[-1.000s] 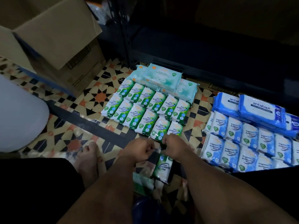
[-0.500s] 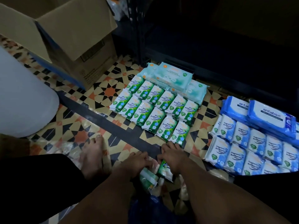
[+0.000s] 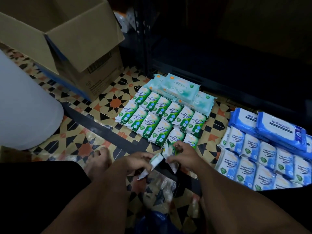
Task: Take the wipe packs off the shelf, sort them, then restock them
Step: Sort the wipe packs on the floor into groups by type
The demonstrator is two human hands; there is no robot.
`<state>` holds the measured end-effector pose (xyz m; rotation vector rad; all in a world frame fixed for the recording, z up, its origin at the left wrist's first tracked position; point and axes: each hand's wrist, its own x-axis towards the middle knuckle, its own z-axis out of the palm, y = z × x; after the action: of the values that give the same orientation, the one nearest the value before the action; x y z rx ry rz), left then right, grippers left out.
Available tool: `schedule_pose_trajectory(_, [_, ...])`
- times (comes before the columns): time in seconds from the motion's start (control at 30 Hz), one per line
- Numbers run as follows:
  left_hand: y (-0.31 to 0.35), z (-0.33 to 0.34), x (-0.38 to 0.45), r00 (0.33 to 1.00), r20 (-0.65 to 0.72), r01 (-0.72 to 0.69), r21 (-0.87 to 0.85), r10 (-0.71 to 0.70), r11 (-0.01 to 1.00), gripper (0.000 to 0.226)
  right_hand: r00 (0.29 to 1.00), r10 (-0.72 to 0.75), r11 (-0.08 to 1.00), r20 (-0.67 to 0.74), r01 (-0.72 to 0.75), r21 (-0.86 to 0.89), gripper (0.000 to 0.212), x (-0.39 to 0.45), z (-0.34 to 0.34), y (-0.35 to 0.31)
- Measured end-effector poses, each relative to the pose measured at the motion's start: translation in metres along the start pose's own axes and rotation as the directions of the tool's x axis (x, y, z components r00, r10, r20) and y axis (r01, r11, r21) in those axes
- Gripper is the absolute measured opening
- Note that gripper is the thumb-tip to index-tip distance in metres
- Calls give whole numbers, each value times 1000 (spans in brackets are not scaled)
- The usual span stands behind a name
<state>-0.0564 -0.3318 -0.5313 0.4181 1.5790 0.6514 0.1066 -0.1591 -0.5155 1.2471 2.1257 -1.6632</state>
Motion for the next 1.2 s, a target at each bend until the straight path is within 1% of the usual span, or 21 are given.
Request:
schedule_pose_trajectory(0.03, [3, 3, 1, 1000, 26, 13, -167, -9, 986, 55, 1000, -1, 998, -16, 2, 68, 55, 0, -2, -3])
schedule_pose_trajectory(0.1, [12, 9, -2, 997, 74, 9, -440, 26, 898, 57, 999, 14, 984, -50, -5, 176, 60, -1, -7, -9])
schedule_pose_trajectory(0.17, [25, 12, -4, 993, 93, -9, -590, 79, 807, 63, 996, 50, 963, -72, -29, 266, 59, -2, -11, -15])
schedule_pose_trajectory(0.2, [33, 13, -4, 991, 94, -13, -621, 90, 784, 64, 996, 64, 948, -69, -39, 315, 60, -3, -13, -17])
schedule_pose_trajectory(0.23, [39, 13, -3, 993, 84, -11, -634, 82, 773, 63, 995, 81, 928, -63, -52, 370, 69, -1, -14, -16])
schedule_pose_trajectory(0.3, [48, 13, 1, 997, 51, -13, -638, 59, 770, 63, 990, 130, 894, -62, -90, 438, 99, 1, -16, -16])
schedule_pose_trajectory(0.33, [51, 14, 2, 998, 27, -25, -633, 54, 773, 63, 989, 138, 875, -61, -93, 475, 108, 4, -16, -14])
schedule_pose_trajectory(0.43, [59, 17, 6, 998, 20, -33, -660, 61, 750, 61, 986, 142, 844, -92, -72, 531, 124, 7, -13, -11])
schedule_pose_trajectory(0.5, [65, 21, 8, 999, 7, -30, -647, 45, 762, 57, 981, 158, 821, -117, -64, 568, 131, 10, -13, -5])
schedule_pose_trajectory(0.6, [76, 29, 14, 997, -74, -64, -571, 27, 818, 50, 974, 183, 778, -130, -62, 625, 127, 25, -14, 16])
schedule_pose_trajectory(0.67, [86, 33, 17, 988, -149, -99, -482, 29, 871, 40, 969, 197, 770, -146, -61, 635, 118, 19, -16, 9])
schedule_pose_trajectory(0.7, [92, 35, 16, 980, -193, -128, -402, 53, 907, 32, 966, 207, 759, -155, -59, 648, 106, 15, -18, 6])
schedule_pose_trajectory(0.77, [101, 39, 19, 947, -290, -205, -199, 142, 958, 12, 958, 229, 735, -174, -53, 676, 70, 13, -21, 6])
schedule_pose_trajectory(0.8, [104, 42, 22, 932, -319, -218, -117, 171, 969, 4, 953, 240, 725, -187, -47, 688, 65, 14, -23, 10])
schedule_pose_trajectory(0.87, [105, 45, 28, 905, -359, -247, -1, 230, 969, 11, 930, 291, 724, -224, -61, 687, 74, 19, -24, 20])
schedule_pose_trajectory(0.97, [103, 51, 40, 901, -350, -237, 94, 255, 967, 41, 905, 351, 717, -241, -94, 691, 65, 25, -26, 29])
schedule_pose_trajectory(1.0, [103, 54, 40, 898, -350, -247, 97, 266, 964, 41, 895, 364, 725, -257, -99, 681, 61, 26, -28, 30])
schedule_pose_trajectory(1.03, [103, 57, 39, 890, -343, -274, 128, 302, 953, 34, 887, 374, 742, -270, -111, 661, 58, 30, -29, 35])
schedule_pose_trajectory(1.07, [103, 61, 40, 874, -342, -301, 180, 346, 937, 41, 878, 385, 746, -284, -115, 656, 56, 32, -30, 38])
schedule_pose_trajectory(1.13, [98, 65, 42, 838, -334, -317, 347, 432, 883, 53, 844, 421, 756, -332, -124, 643, 56, 33, -30, 42])
schedule_pose_trajectory(1.2, [91, 65, 50, 814, -343, -255, 515, 469, 819, 59, 814, 452, 781, -364, -165, 602, 53, 32, -29, 42])
